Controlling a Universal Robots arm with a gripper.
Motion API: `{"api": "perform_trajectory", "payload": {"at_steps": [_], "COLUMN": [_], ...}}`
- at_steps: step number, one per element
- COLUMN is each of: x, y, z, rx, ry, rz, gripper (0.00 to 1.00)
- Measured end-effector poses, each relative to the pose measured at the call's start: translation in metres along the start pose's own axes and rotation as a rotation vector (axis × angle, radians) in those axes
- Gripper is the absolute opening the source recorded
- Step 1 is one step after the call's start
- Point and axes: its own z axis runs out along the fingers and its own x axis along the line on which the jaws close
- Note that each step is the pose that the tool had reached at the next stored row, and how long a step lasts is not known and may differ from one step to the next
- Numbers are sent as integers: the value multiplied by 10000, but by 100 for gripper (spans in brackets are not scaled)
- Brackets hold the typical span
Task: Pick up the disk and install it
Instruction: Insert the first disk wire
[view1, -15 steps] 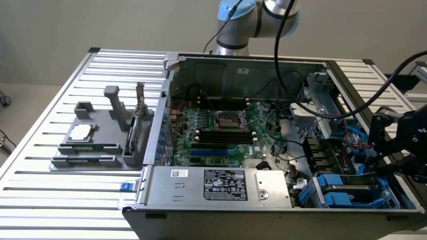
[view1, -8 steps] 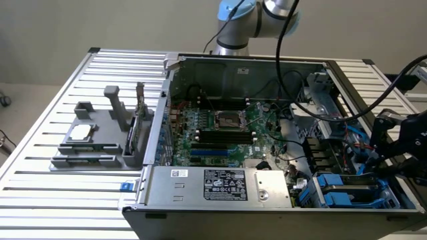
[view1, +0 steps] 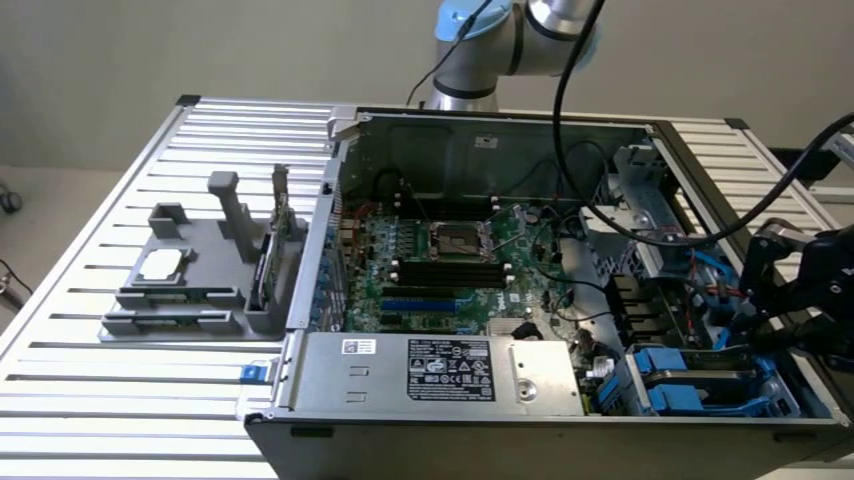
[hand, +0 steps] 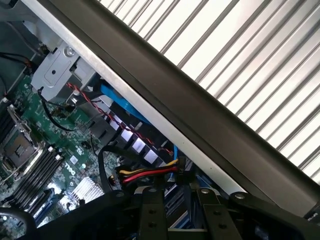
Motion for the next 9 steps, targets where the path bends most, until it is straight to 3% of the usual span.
{"api": "perform_trajectory", "payload": {"at_steps": [4,9], "x": [0,-2], "y": [0,-2], "z": [0,7], "rx": [-66,-77], "ry": [78,91], "rz": [-6,-7], "gripper": [30,30]}}
